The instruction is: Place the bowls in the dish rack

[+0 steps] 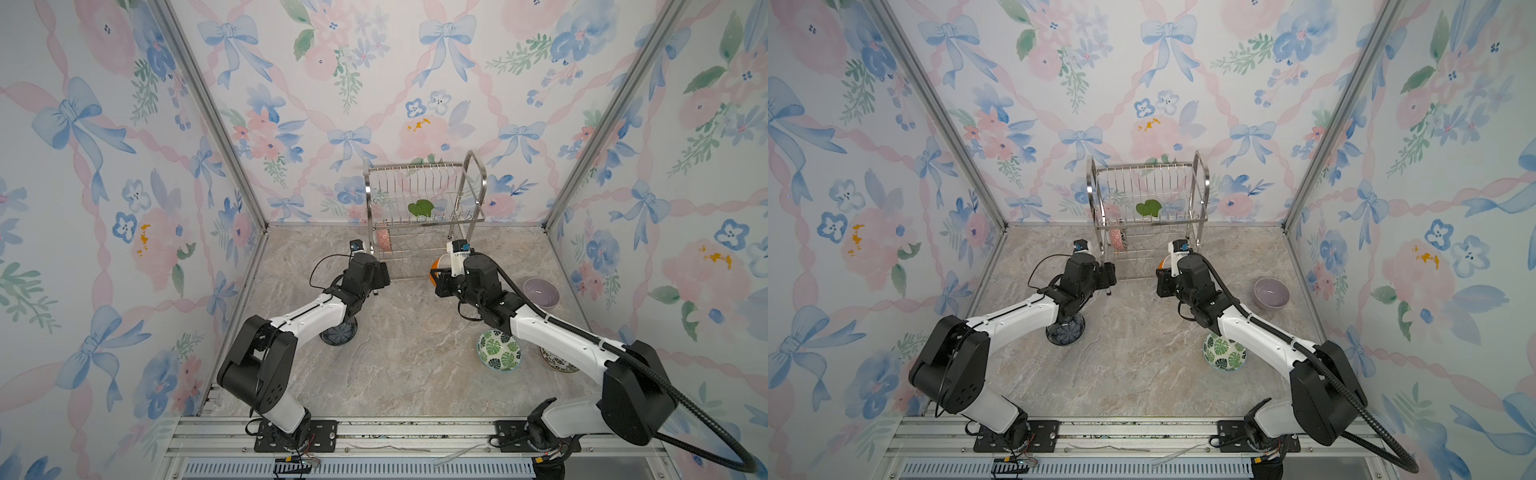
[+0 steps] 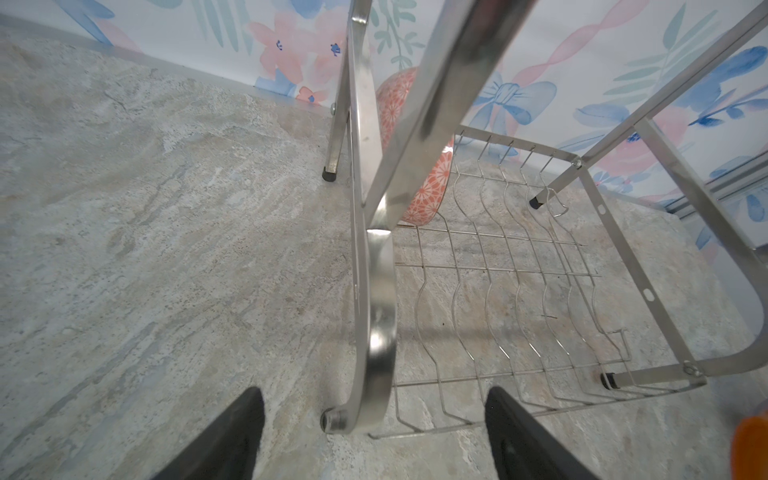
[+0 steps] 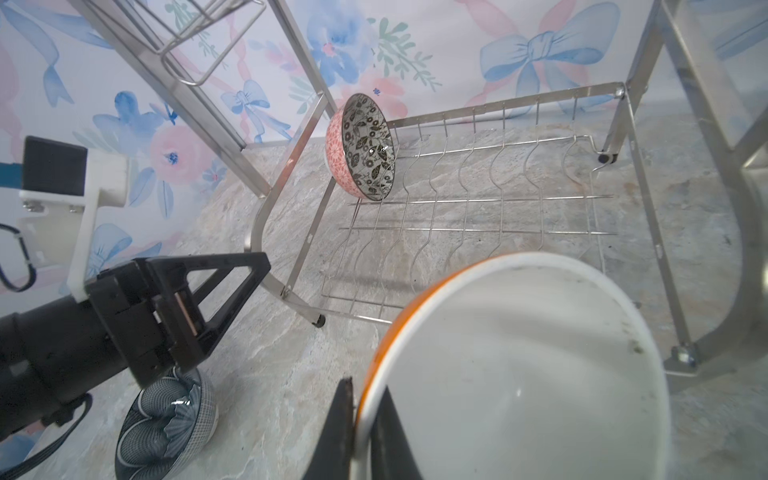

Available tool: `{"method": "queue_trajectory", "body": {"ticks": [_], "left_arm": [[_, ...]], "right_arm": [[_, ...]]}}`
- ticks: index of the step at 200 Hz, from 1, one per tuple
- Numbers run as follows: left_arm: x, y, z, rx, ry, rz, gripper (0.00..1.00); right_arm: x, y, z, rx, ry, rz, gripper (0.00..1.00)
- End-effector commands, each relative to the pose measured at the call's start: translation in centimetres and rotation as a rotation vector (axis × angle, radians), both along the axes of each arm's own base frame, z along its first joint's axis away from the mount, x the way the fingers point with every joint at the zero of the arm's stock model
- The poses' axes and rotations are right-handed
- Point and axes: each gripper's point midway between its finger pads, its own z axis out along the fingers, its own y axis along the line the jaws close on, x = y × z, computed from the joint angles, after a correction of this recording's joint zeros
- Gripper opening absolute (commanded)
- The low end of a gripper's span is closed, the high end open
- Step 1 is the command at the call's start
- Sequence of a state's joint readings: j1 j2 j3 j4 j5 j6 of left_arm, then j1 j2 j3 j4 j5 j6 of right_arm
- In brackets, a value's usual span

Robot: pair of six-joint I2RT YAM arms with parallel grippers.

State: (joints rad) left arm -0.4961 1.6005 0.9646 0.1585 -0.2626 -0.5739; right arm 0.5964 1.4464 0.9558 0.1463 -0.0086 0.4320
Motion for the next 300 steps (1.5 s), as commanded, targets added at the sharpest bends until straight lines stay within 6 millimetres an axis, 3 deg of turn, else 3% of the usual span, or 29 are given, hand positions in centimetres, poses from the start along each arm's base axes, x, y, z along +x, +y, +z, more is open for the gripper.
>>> {"method": "queue_trajectory", "body": {"ticks": [1,32,71,113,175,208,267,300], "left_arm": [[0.7,0.4,-0.5,0.033,0.01,0.018,0.82],[1.3,0.1,-1.1,0.056,0.029,-0.001,0.61],[1.0,0.1,-1.7,0.078,0.039,-0.019,0.53],[0.5,0.6,-1.5,0.123,0.024,-0.04,0.28],[-0.6,1.2,-1.7,0.168,0.015,-0.067,0.16],[-1.7,1.0,-1.7,0.159,0.014,-0.106,0.16],[-3.5,2.1,-1.8,0.164,0.01,-0.099,0.16],[-3.5,2.1,-1.7,0.165,0.009,-0.101,0.17]], "right_arm": [[1.6,1.8,3.1,0.103,-0.068,0.044,0.0],[2.9,1.7,3.2,0.129,-0.063,0.028,0.0],[3.3,1.6,3.1,0.147,-0.062,0.024,0.0],[2.9,1.6,2.7,0.159,-0.055,0.034,0.0],[1.4,0.9,2.7,0.176,-0.036,0.017,0.0],[0.3,1.0,2.7,0.175,-0.038,0.021,0.0],[-0.7,2.7,1.6,0.211,-0.055,0.056,0.0],[0.0,4.0,1.4,0.251,-0.089,0.087,0.0]]}}
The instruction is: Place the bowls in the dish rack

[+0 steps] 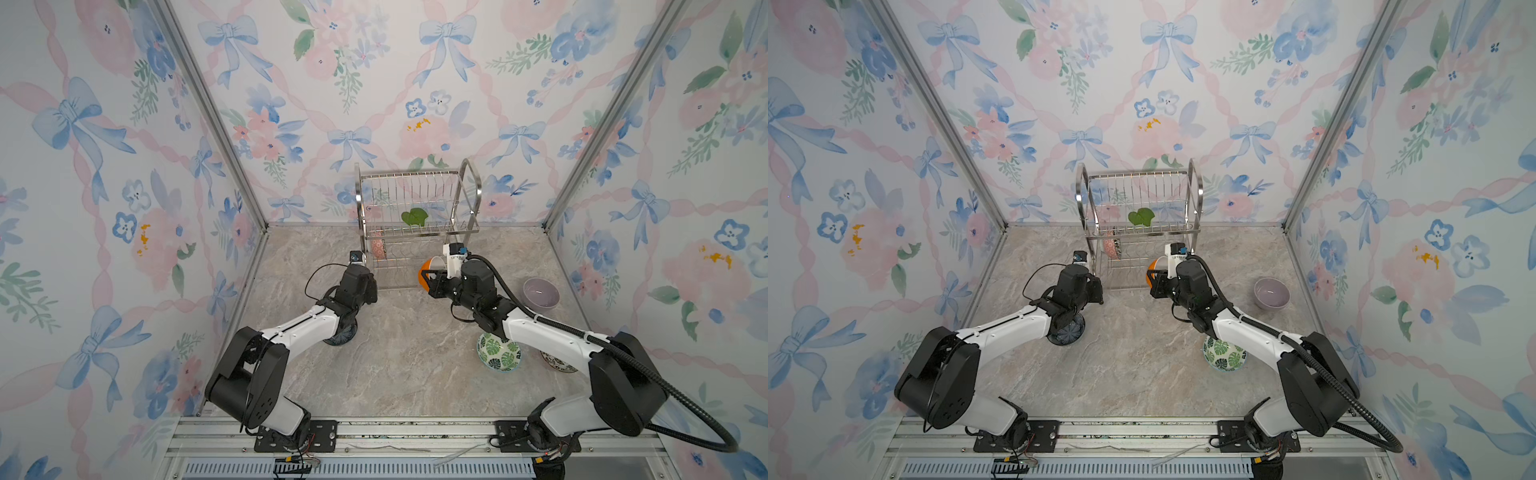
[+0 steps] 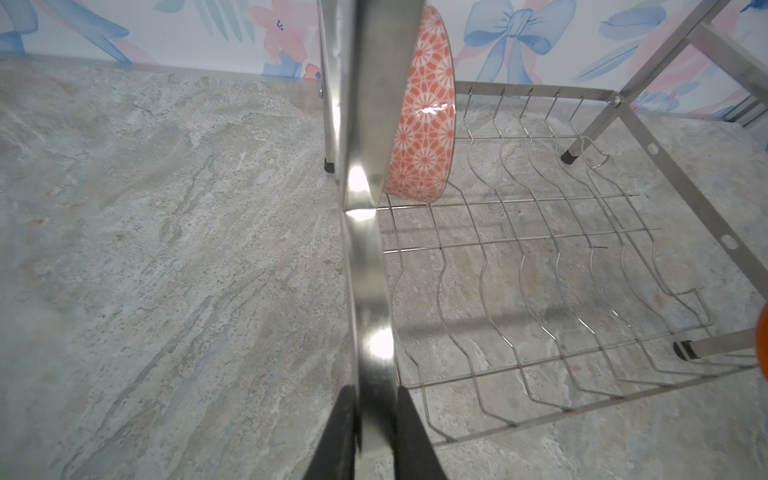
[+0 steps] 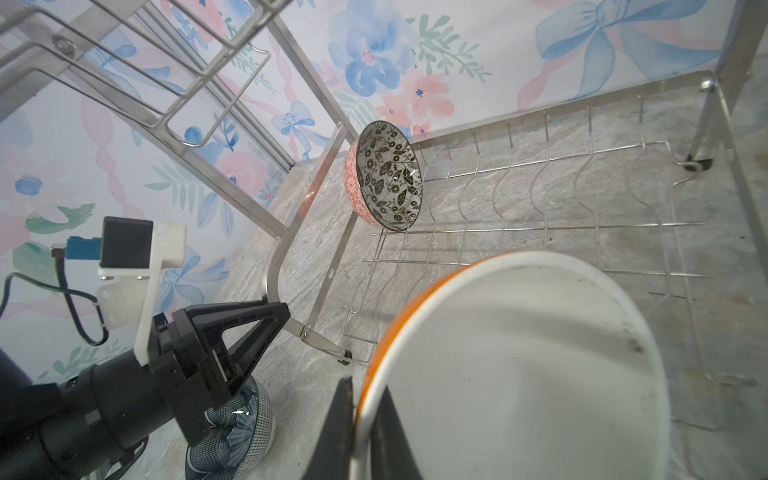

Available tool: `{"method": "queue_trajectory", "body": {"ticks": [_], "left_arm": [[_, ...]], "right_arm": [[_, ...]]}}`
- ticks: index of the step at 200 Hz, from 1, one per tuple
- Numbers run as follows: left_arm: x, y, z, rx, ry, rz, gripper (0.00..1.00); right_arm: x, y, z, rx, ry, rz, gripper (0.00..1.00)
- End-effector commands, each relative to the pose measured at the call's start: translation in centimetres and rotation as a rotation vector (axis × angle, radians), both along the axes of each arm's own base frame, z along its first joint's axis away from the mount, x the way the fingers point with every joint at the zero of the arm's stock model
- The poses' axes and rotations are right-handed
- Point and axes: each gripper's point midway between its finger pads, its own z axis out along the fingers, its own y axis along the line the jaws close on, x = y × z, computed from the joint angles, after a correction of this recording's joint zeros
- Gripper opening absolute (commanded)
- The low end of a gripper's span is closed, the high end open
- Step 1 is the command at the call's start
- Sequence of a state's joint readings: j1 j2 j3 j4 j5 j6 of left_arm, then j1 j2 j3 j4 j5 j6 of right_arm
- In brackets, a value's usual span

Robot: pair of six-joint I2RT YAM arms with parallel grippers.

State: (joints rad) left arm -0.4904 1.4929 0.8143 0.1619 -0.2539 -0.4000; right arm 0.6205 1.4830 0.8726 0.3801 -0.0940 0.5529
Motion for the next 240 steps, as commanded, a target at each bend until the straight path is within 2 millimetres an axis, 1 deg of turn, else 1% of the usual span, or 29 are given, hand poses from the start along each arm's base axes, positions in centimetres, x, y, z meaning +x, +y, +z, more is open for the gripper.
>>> {"method": "queue_trajectory", "body": {"ticks": [1,18,44,48,50,57,81,102,136,150,191,202,240], "left_arm": [[-0.3,0.2,0.2,0.006,0.0,-0.009,0.16],[-0.2,0.1,0.1,0.011,0.001,-0.014,0.16],[-0.1,0.1,-0.2,0.028,-0.001,-0.022,0.17],[-0.1,0.2,-0.2,0.032,-0.003,-0.023,0.17],[-0.1,0.2,-0.2,0.034,-0.003,-0.024,0.17],[0.0,0.2,-0.4,0.044,-0.003,-0.027,0.17],[0.1,0.5,-0.7,0.073,0.003,-0.019,0.17],[0.1,0.4,-0.9,0.078,0.005,-0.03,0.17],[0.1,0.0,-1.1,0.083,0.004,-0.057,0.17],[0.2,-0.1,-1.2,0.085,0.006,-0.067,0.17],[0.3,-0.4,-1.7,0.094,0.022,-0.083,0.16],[0.3,-0.4,-1.7,0.1,0.025,-0.086,0.16],[0.3,-0.4,-1.7,0.103,0.026,-0.087,0.16]], "right_arm": [[0.7,1.3,1.5,0.075,-0.084,0.021,0.0],[1.4,1.9,1.9,0.098,-0.111,0.026,0.0],[3.3,2.3,1.7,0.128,-0.117,0.024,0.0],[3.6,2.3,2.2,0.144,-0.126,0.026,0.0],[3.9,2.4,1.5,0.142,-0.115,0.026,0.0],[4.5,2.4,1.2,0.158,-0.108,0.023,0.0],[6.2,2.7,1.3,0.243,-0.101,0.031,0.0],[7.5,3.2,0.9,0.251,-0.096,0.046,0.0],[8.9,4.4,0.4,0.249,-0.113,0.084,0.0],[9.8,4.4,-0.1,0.267,-0.111,0.085,0.0],[12.3,5.3,0.2,0.376,-0.124,0.131,0.0],[13.0,5.4,0.0,0.385,-0.12,0.13,0.0],[14.8,6.2,0.4,0.415,-0.144,0.163,0.0]]}}
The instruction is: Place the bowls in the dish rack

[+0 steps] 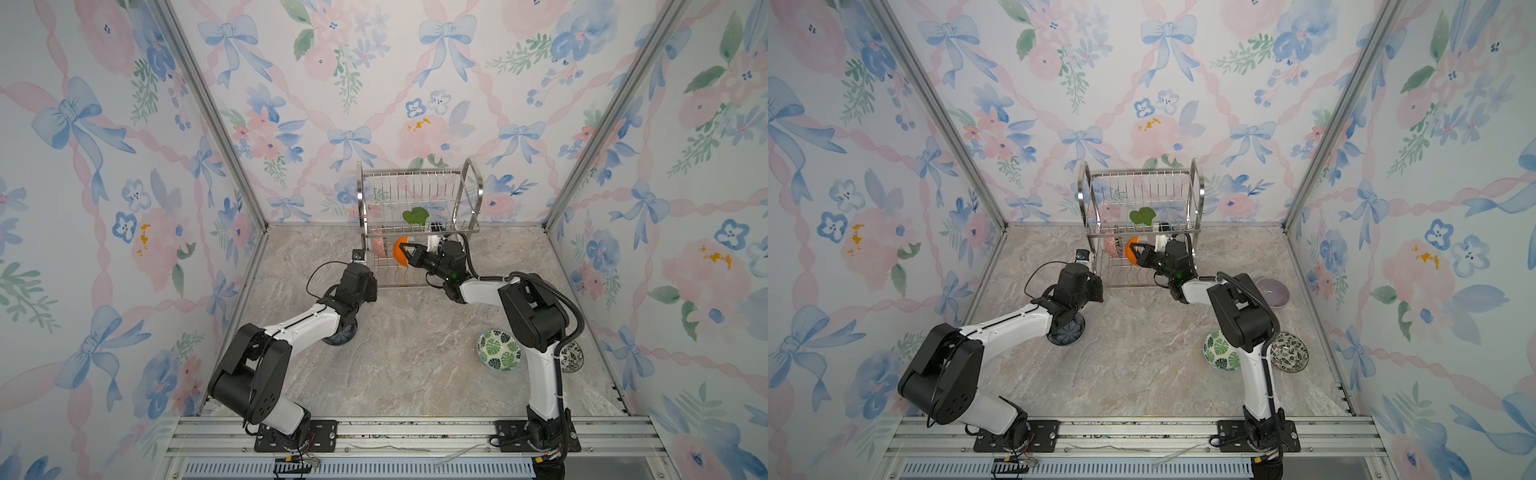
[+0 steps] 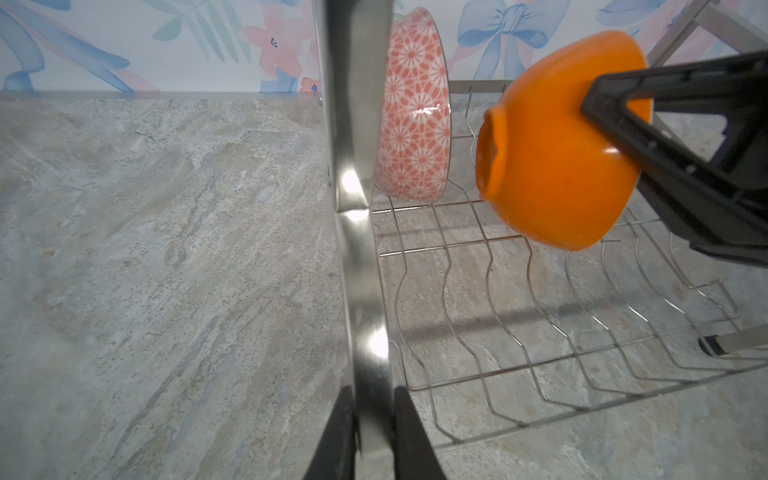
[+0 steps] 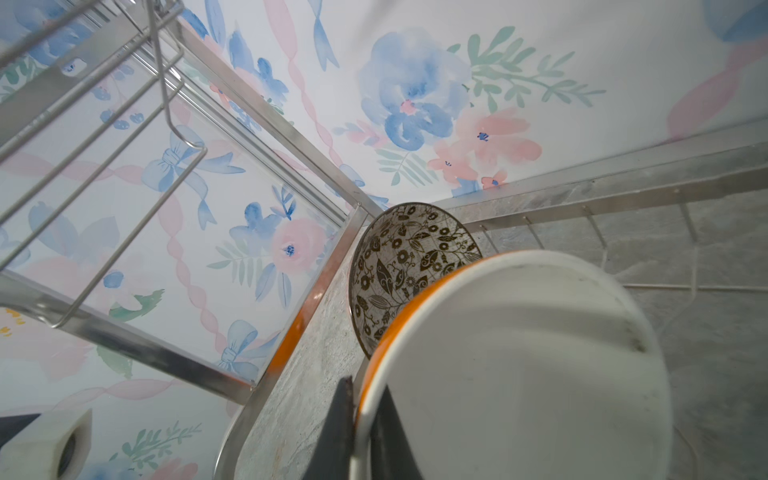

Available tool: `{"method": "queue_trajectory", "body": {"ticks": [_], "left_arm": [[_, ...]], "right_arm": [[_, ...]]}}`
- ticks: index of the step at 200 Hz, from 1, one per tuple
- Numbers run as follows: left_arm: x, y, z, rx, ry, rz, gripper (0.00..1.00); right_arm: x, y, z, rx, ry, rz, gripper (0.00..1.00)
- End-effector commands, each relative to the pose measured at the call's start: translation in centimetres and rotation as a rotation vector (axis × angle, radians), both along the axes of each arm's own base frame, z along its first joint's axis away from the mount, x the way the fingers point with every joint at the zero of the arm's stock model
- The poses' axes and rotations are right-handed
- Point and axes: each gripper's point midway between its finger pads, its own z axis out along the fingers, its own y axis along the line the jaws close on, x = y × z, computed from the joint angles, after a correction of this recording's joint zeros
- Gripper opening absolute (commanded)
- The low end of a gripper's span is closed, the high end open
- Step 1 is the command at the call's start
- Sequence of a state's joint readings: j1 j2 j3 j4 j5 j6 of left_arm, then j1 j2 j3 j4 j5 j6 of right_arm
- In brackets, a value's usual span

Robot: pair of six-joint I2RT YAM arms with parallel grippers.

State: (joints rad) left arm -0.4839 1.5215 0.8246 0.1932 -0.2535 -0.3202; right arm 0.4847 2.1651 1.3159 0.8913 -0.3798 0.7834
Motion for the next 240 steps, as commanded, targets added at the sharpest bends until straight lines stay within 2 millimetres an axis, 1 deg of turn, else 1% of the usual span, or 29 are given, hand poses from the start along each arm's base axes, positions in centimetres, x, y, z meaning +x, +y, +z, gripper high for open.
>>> {"method": "queue_trajectory", "body": {"ticks": [1,50,80,145,178,211,240], "left_arm": [[-0.5,-0.3,-1.7,0.045,0.051,-0.049,0.16],[-0.5,-0.3,-1.6,0.049,0.047,-0.048,0.16],[-0.4,-0.4,-1.7,0.05,0.051,-0.052,0.15],[-0.4,-0.6,-1.9,0.042,0.056,-0.061,0.15],[-0.5,-0.7,-1.8,0.041,0.055,-0.064,0.15],[-0.5,-0.6,-1.6,0.041,0.054,-0.064,0.15],[-0.6,-0.7,-1.7,0.045,0.054,-0.067,0.15]], "right_arm": [[0.9,0.5,3.6,0.077,-0.107,0.04,0.0],[3.1,0.9,3.5,0.146,-0.106,0.068,0.0],[3.9,1.2,3.3,0.193,-0.098,0.079,0.0],[4.2,2.0,3.1,0.255,-0.106,0.103,0.0],[4.4,3.0,2.9,0.275,-0.099,0.121,0.0],[4.2,3.7,2.4,0.282,-0.094,0.146,0.0],[3.9,4.1,2.7,0.302,-0.104,0.171,0.0]]}}
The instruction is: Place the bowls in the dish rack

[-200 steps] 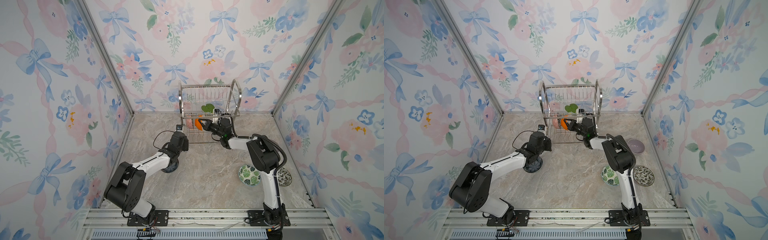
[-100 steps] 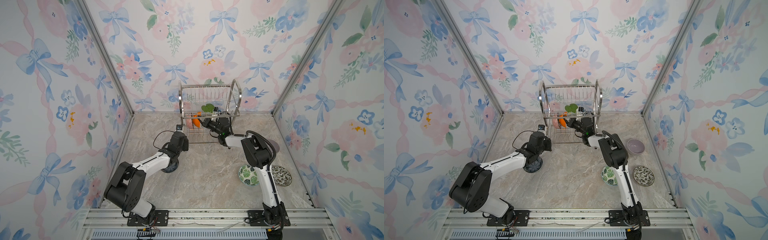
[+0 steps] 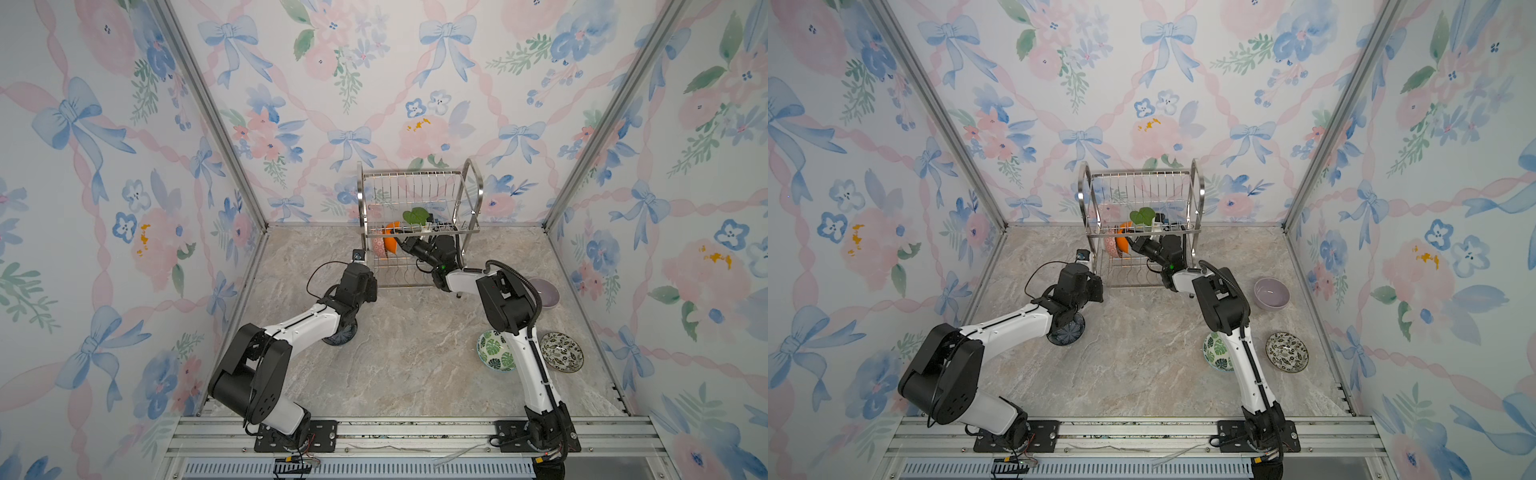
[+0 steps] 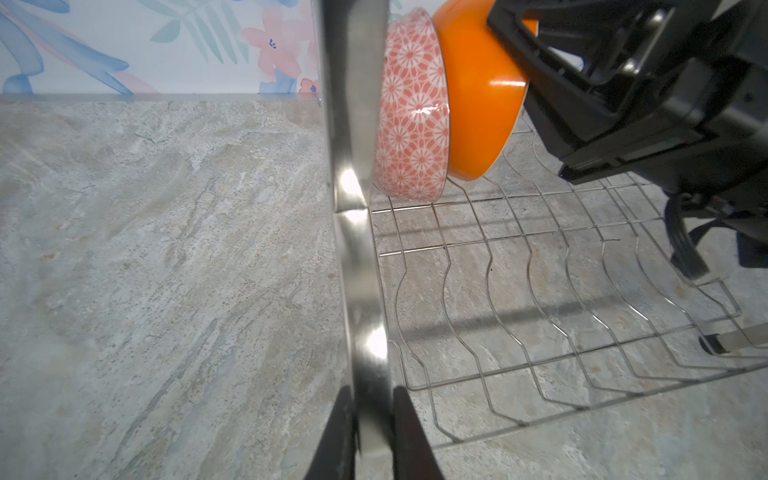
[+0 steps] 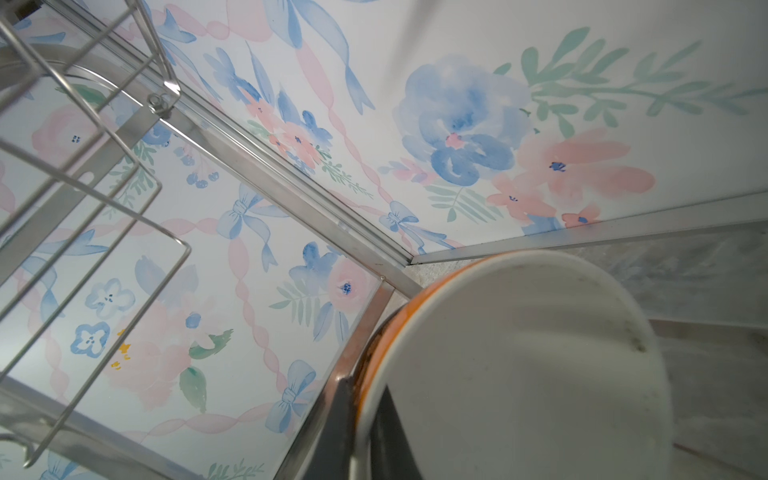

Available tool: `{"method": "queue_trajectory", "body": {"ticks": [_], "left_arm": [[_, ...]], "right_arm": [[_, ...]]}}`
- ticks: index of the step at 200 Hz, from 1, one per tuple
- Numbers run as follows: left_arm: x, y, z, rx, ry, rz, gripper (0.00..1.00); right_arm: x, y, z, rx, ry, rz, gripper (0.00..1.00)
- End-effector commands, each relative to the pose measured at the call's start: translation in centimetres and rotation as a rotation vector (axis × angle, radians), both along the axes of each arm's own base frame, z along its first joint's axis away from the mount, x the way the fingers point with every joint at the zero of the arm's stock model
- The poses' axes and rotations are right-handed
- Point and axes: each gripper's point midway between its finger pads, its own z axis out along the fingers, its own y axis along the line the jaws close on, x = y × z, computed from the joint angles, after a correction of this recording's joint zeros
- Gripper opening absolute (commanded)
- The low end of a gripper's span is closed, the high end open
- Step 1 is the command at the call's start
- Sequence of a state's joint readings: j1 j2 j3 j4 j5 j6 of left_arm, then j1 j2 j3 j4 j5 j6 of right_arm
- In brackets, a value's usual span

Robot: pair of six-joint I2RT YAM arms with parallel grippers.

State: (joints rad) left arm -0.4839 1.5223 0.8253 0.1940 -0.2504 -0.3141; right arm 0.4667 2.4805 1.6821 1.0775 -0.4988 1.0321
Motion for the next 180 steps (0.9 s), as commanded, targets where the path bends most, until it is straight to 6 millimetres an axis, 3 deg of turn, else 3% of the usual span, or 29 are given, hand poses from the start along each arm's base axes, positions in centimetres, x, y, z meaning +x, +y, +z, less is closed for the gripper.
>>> {"method": "queue_trajectory", "body": {"ticks": [1,114,180], "left_arm": [[-0.6,-0.7,-1.7,0.041,0.055,-0.06,0.15],[-0.6,-0.7,-1.7,0.055,0.054,-0.062,0.14],[-0.7,-0.5,-1.6,0.064,0.054,-0.052,0.14]], "right_arm": [[-0.7,0.9,2.0,0.056,-0.09,0.044,0.0],[-1.0,2.1,0.3,0.07,-0.062,0.075,0.0],[-0.5,0.5,-1.2,-0.011,-0.026,0.035,0.0]]}}
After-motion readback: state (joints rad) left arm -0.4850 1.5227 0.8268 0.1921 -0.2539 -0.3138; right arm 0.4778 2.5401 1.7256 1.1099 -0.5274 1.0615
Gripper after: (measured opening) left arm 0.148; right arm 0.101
